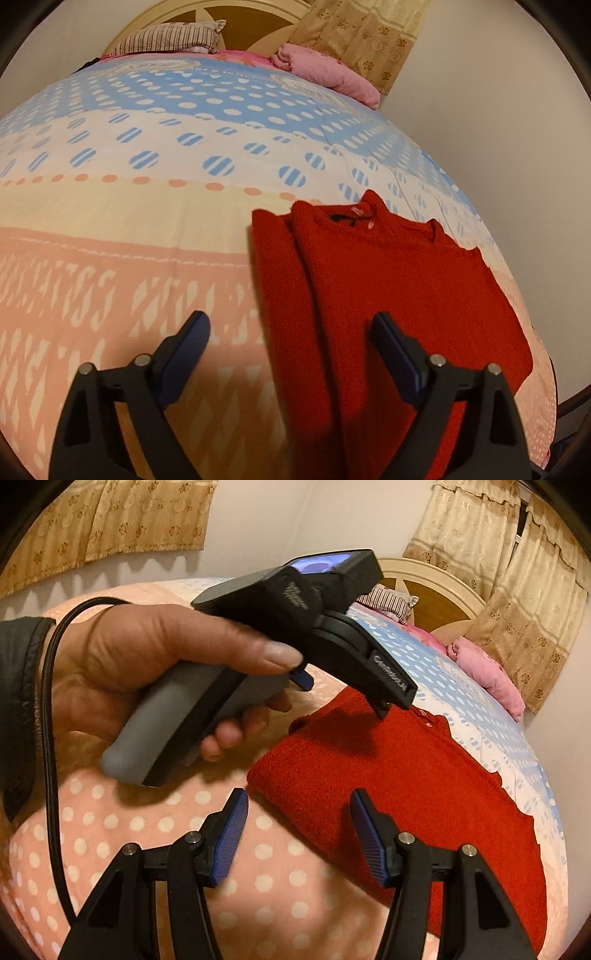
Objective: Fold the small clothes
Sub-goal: 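Move both tools to the long side edge of the folded sweater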
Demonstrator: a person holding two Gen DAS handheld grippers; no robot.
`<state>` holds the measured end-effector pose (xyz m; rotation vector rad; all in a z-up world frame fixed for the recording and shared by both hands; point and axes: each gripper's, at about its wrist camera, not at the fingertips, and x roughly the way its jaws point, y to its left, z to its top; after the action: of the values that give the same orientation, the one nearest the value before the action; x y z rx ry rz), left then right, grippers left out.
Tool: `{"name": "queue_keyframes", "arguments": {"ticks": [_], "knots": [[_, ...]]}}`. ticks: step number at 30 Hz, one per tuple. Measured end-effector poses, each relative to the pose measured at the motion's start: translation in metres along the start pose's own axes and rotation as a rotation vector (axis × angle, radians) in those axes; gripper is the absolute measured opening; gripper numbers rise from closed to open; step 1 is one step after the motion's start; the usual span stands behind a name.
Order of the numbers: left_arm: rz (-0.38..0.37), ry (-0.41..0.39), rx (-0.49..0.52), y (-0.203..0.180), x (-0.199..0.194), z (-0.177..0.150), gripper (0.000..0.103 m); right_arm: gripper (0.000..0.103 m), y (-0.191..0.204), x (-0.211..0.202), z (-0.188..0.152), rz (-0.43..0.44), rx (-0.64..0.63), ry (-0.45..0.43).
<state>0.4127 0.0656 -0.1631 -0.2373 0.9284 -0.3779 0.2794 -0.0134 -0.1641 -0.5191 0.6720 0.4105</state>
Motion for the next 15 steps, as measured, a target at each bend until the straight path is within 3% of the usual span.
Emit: {"name": "queue_keyframes", "arguments": {"ticks": [3, 7, 8, 9, 10, 11, 12, 15], "knots": [[-0.015, -0.004, 0.009, -0.001, 0.004, 0.003, 0.090, 0.059, 0.003, 0.003, 0.004, -0.018, -0.019, 0.002], [-0.029, 0.006, 0.025, -0.001, 0.008, 0.007, 0.076, 0.058, 0.006, 0.008, 0.007, -0.010, -0.039, 0.007], [-0.033, 0.009, 0.023, 0.000, 0.008, 0.008, 0.068, 0.047, 0.005, 0.009, 0.007, 0.004, -0.038, 0.011], [-0.044, 0.012, 0.011, 0.001, 0.009, 0.009, 0.062, 0.030, 0.005, 0.009, 0.007, 0.019, -0.036, 0.016], [-0.073, 0.020, -0.006, 0.004, 0.010, 0.011, 0.044, 0.026, 0.004, 0.009, 0.006, 0.029, -0.032, 0.018], [-0.101, 0.031, -0.024, 0.006, 0.012, 0.012, 0.032, 0.023, 0.003, 0.008, 0.007, 0.035, -0.027, 0.013], [-0.123, 0.039, -0.043, 0.007, 0.014, 0.014, 0.028, 0.015, 0.001, 0.006, 0.006, 0.047, -0.018, 0.006], [-0.127, 0.041, -0.041, 0.003, 0.014, 0.014, 0.020, 0.011, -0.007, 0.001, 0.005, 0.071, 0.017, -0.010]]}}
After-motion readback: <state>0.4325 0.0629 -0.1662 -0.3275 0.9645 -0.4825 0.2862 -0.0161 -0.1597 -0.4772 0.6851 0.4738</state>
